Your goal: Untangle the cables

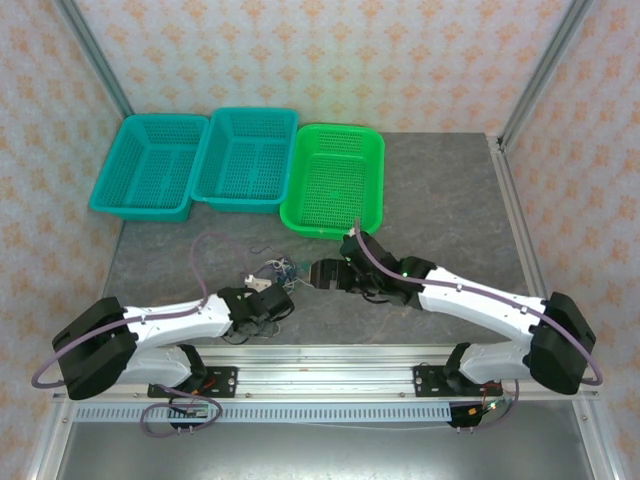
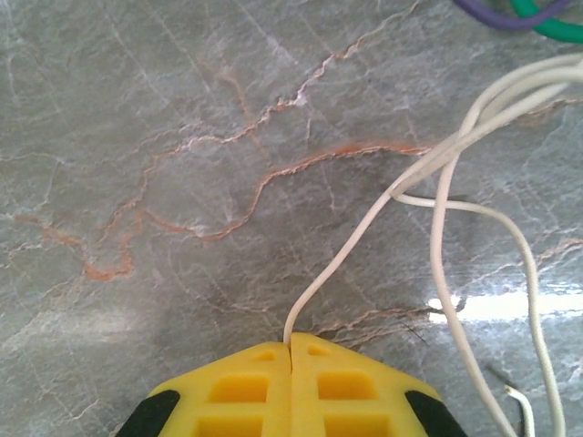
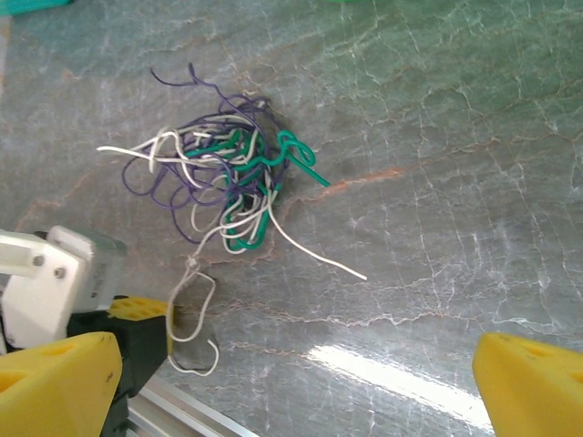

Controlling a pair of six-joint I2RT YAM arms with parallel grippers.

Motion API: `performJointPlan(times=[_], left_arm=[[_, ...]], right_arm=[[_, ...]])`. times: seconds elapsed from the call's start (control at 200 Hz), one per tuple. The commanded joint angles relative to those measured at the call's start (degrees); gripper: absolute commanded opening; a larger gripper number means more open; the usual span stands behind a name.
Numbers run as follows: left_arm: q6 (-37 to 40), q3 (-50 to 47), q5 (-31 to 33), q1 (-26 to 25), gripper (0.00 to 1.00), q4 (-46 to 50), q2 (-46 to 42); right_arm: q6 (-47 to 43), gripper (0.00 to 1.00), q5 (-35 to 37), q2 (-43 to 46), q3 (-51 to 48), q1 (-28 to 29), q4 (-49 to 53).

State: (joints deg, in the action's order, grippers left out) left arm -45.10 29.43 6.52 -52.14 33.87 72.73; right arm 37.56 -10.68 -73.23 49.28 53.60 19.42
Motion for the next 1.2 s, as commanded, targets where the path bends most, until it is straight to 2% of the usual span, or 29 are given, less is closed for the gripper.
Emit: performJointPlan(times=[0.0,0.24,0.46,0.601,0.676,0.721,0.801,0.881,1.076,1.196], left_arm=[[-1.2,-5.3,-1.8,0.5,0.00,-14.3,3.9],[-2.1,-10.3,-4.0,0.5,0.00,-16.0,-11.4],[-4.5,-12.6,0.4,0.5,0.00,-5.1,-28.0],[-6.8,-12.6,2.7,0.5,0.00,1.7,-37.3],[-8.3,-12.0,4.3,0.5,0.00,5.1,-42.2],[-9.4,-11.4,5.7,0.5,0.00,7.6,-44.9],[-11.0,-10.1,8.2,0.6,0.00,11.3,-49.0],[-12.1,-8.6,10.5,0.6,0.00,14.0,-51.5],[-13.0,-3.1,15.7,1.8,0.00,19.7,-50.4],[-11.7,-0.5,15.6,6.1,0.00,21.5,-48.2]], right_arm=[[1.2,0.99,-0.6,-4.7,-0.5,0.4,-3.9],[0.3,0.99,-1.3,-22.0,12.1,2.6,-6.1],[-0.9,0.99,-0.2,-30.9,16.0,3.1,-14.5],[-2.0,0.99,5.5,-37.4,20.7,3.3,-10.8],[-2.8,0.82,10.0,-39.5,22.5,3.3,-7.4],[-3.0,0.63,12.1,-39.9,22.6,3.3,-6.2],[-2.9,0.24,14.5,-38.6,20.8,3.3,-5.9],[-2.1,0.00,15.3,-35.9,17.8,3.3,-6.2],[4.5,0.00,20.5,-22.5,5.8,2.7,-1.6],[10.2,0.00,23.7,-9.5,-4.5,0.5,1.5]])
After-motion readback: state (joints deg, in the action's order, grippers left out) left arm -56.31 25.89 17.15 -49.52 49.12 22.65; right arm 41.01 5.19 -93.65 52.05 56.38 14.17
